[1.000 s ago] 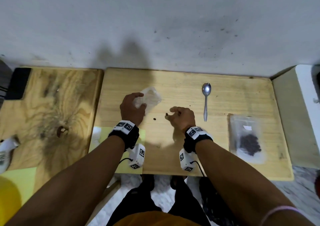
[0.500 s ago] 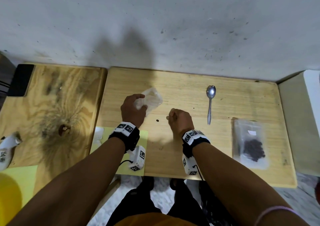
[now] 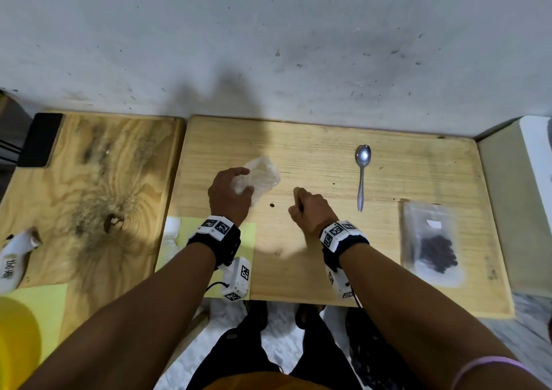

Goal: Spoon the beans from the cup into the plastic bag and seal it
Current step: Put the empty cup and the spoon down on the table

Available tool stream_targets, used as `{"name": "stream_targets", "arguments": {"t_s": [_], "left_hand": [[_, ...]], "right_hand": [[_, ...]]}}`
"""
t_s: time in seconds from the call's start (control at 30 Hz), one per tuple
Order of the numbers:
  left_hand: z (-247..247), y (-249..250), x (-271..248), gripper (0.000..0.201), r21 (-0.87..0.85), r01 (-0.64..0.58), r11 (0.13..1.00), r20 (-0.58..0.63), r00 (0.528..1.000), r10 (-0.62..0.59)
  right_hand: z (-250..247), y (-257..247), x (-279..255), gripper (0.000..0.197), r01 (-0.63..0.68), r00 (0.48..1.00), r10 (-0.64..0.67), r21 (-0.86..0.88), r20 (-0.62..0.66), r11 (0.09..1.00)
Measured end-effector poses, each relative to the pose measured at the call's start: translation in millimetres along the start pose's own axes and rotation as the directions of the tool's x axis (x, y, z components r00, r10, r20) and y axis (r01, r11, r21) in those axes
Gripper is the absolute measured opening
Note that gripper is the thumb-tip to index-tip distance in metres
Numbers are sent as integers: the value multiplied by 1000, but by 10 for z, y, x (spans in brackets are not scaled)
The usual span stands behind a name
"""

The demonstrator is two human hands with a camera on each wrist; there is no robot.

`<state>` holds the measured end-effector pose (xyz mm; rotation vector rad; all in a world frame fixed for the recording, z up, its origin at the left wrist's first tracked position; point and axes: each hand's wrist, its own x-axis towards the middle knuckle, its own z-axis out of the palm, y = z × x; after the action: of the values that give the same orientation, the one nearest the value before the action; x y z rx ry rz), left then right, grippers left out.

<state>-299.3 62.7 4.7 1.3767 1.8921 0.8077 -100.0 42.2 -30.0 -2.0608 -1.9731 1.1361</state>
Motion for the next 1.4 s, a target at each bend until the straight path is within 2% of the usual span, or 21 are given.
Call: {"name": "stream_targets", "arguments": {"t_s": [0.07, 0.13, 0.17, 0.23, 0.3, 0.47, 0.53, 0.6, 0.63, 0.73, 0.8, 0.9, 1.0, 1.07, 1.1, 1.13, 1.17, 1.23, 1.3, 1.33, 1.4], "left_hand": [[-15, -4, -18, 33, 0, 7, 1000, 1, 1000, -7], [-33, -7, -31, 32, -10, 11, 1000, -1, 1000, -11], [-40, -6, -33, 32, -15, 13, 1000, -2, 1000, -13], [-56, -3, -36, 32, -23, 12, 1000, -5, 1000, -12], [-64, -3, -36, 32, -29, 5, 1000, -8, 1000, -6], [-50, 17, -23, 32, -21, 12, 1000, 2, 1000, -12], [-41, 25, -18, 32, -11, 1, 1000, 3, 1000, -1], [-31, 28, -15, 32, -6, -16, 1000, -2, 1000, 16], [-24, 28, -15, 32, -7, -20, 1000, -6, 1000, 20], [-20, 33, -14, 32, -10, -13, 1000, -9, 1000, 13], [-23, 34, -10, 32, -9, -12, 1000, -7, 1000, 12], [-23, 25, -2, 32, -10, -18, 1000, -7, 1000, 18], [-23, 22, 17, 33, -18, -13, 1000, -8, 1000, 13], [-16, 32, 35, 32, -28, -2, 1000, -6, 1000, 2], [-12, 39, 43, 32, -31, -1, 1000, -7, 1000, 1], [-3, 52, 55, 32, -30, -3, 1000, -9, 1000, 3], [2, 64, 64, 32, -29, -5, 1000, -9, 1000, 4], [20, 91, 83, 32, -35, 0, 999, -6, 1000, 0], [50, 118, 102, 32, -36, -3, 999, -5, 1000, 3], [64, 130, 110, 32, -33, -8, 999, -6, 1000, 8], [96, 146, 130, 32, -29, -16, 999, -5, 1000, 16]], "right_hand": [[-11, 18, -26, 12, 14, 1000, -13, 59, -7, 998], [-40, 35, -81, 6, 2, 998, 13, 252, -57, 968], [-35, 72, -80, 3, -35, 994, 72, 391, -81, 920], [-48, 125, -103, 15, -154, 964, 257, 645, -69, 748], [-22, 226, -108, 28, -184, 936, 344, 733, -73, 655], [-78, 264, -212, 37, -242, 911, 401, 664, -95, 707], [-91, 241, -238, 27, -213, 919, 365, 590, -150, 779], [-75, 213, -263, 14, -157, 945, 260, 422, -197, 893], [-49, 215, -254, 9, -139, 956, 223, 373, -193, 917], [8, 209, -232, 18, -121, 971, 181, 328, -159, 937], [45, 195, -227, 18, -118, 965, 186, 327, -186, 937], [60, 183, -267, 33, -84, 958, 169, 337, -233, 938], [24, 153, -266, 20, -74, 973, 116, 203, -202, 976], [-25, 134, -257, 25, -114, 965, 167, 247, -204, 962], [-49, 175, -235, 29, -155, 946, 248, 381, -209, 911], [-103, 206, -229, 30, -191, 924, 340, 554, -178, 810], [-146, 231, -233, 31, -211, 901, 418, 725, -115, 655], [-256, 275, -283, 29, -225, 872, 489, 890, 2, 397], [-356, 326, -279, 33, -232, 849, 528, 911, 19, 341], [-372, 359, -255, 39, -233, 842, 538, 884, -25, 406], [-395, 399, -187, 39, -259, 831, 533, 739, -158, 622]]}}
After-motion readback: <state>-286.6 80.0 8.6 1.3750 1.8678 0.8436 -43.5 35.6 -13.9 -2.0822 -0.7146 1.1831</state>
